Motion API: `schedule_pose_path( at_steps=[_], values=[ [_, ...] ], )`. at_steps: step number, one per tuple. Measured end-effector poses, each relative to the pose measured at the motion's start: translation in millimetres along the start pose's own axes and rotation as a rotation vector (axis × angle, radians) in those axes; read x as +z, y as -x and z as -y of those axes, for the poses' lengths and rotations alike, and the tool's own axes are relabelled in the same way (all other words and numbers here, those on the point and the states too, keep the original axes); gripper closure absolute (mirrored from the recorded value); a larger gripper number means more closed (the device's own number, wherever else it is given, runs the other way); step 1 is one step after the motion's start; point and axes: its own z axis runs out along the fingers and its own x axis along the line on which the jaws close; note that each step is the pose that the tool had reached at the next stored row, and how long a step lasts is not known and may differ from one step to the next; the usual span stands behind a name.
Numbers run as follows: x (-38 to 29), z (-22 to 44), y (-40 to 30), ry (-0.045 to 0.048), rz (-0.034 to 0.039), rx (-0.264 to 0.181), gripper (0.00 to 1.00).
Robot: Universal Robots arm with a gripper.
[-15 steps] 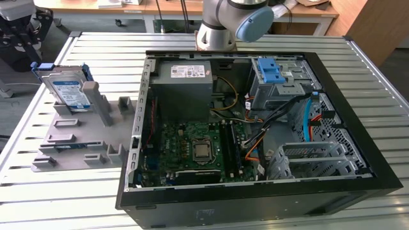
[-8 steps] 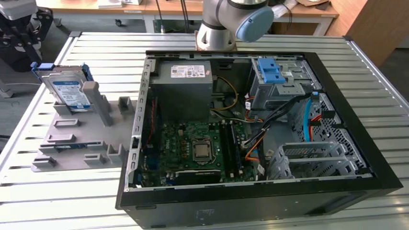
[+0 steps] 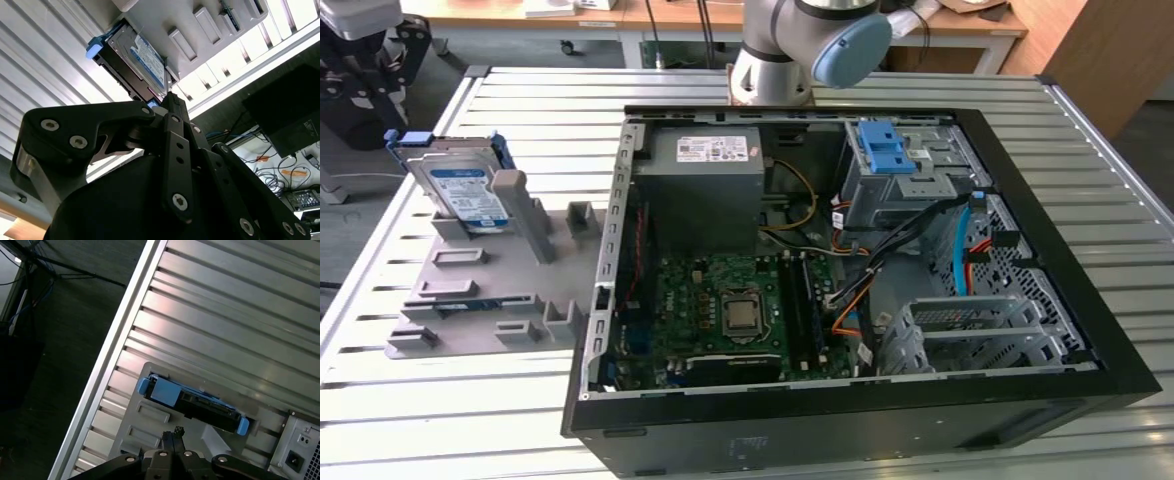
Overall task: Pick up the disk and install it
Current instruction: 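Pick up the disk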
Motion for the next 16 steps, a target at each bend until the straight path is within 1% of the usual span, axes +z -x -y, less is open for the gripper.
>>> schedule_pose_path(
  at_steps=[7, 16],
  values=[
    [0.0, 0.0, 0.0, -0.0012, -0.0002, -0.033, 0.89],
    [0.0, 0.0, 0.0, -0.0018, -0.0009, -0.053, 0.89]
  ],
)
